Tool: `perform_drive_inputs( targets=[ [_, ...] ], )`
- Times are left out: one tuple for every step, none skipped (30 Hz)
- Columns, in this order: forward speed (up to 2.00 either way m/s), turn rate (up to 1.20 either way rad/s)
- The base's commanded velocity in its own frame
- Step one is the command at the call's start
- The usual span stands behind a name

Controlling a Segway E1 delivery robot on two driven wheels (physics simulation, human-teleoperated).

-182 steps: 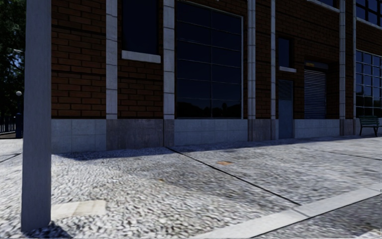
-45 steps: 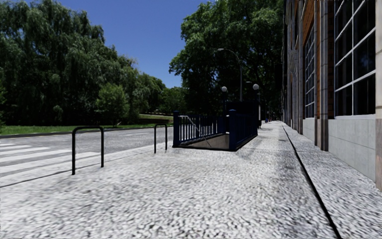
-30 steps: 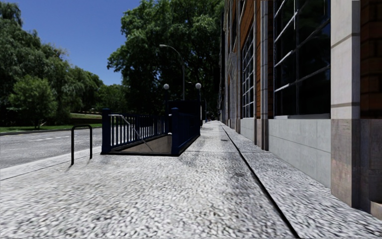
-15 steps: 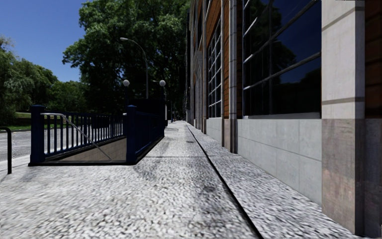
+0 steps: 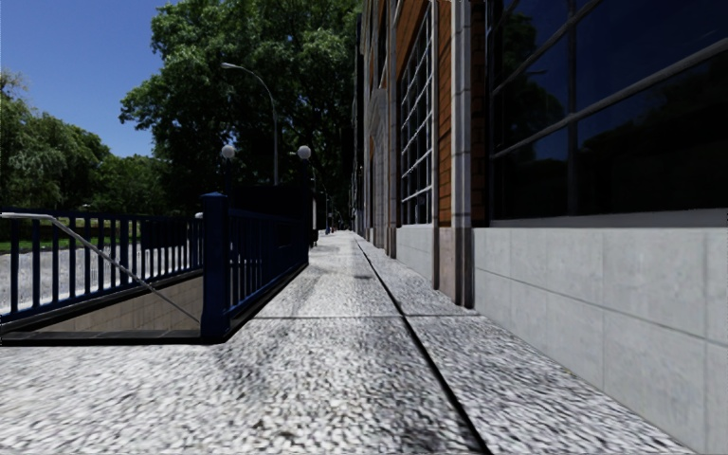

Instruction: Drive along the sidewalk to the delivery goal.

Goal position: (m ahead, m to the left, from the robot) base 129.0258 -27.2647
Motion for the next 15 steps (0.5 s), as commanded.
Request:
perform_drive_inputs(
  targets=[
    [2.0, 0.0],
    [2.0, 0.0],
    [2.0, 0.0],
    [2.0, 0.0],
    [2.0, 0.0],
    [2.0, 0.0],
    [2.0, 0.0],
    [2.0, 0.0],
    [2.0, 0.0],
    [2.0, 0.0],
    [2.0, 0.0],
    [2.0, 0.0],
    [2.0, 0.0],
    [2.0, 0.02],
    [2.0, 0.05]
  ],
)
